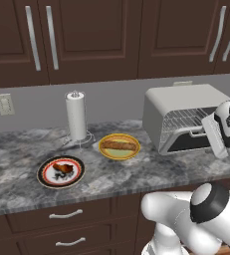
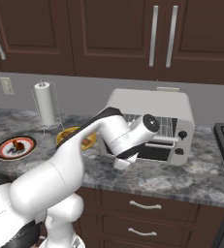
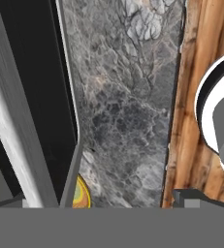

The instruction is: Open the toaster oven door. Place the baguette on the bottom rack in the toaster oven and place the chicken drumstick on the top rack.

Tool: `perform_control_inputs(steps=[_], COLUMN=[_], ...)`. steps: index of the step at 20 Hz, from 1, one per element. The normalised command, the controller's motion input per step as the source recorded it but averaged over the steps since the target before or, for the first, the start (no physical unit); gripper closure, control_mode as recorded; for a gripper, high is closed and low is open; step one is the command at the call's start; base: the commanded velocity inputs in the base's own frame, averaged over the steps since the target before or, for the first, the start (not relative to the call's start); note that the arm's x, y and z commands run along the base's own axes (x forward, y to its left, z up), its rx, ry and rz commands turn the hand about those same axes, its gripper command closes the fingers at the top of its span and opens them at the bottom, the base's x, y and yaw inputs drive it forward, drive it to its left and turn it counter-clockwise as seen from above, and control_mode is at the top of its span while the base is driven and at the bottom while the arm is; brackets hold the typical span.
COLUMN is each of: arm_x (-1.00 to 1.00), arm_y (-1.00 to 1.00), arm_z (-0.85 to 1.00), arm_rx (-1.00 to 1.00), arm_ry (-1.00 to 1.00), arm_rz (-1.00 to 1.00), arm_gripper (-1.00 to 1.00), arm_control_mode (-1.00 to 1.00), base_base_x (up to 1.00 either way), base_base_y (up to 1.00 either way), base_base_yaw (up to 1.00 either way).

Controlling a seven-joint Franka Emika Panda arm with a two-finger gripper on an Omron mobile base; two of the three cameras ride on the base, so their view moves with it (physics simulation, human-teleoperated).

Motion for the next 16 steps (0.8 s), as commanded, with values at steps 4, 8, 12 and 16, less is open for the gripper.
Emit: perform_control_inputs(steps=[4,8,12,16], arm_x=[-0.18,-0.17,-0.24,-0.33], arm_y=[-0.17,-0.10,-0.06,-0.08], arm_z=[0.70,0.73,0.69,0.64], arm_rx=[-0.07,-0.10,-0.11,-0.11], arm_ry=[0.00,0.00,-0.06,-0.23], arm_rz=[0.12,0.08,0.02,0.00], arm_gripper=[-1.00,-1.00,-1.00,-1.00], arm_control_mode=[-1.00,-1.00,-1.00,-1.00], base_base_x=[0.00,0.00,0.00,0.00], base_base_y=[0.00,0.00,0.00,0.00], base_base_yaw=[0.00,0.00,0.00,0.00])
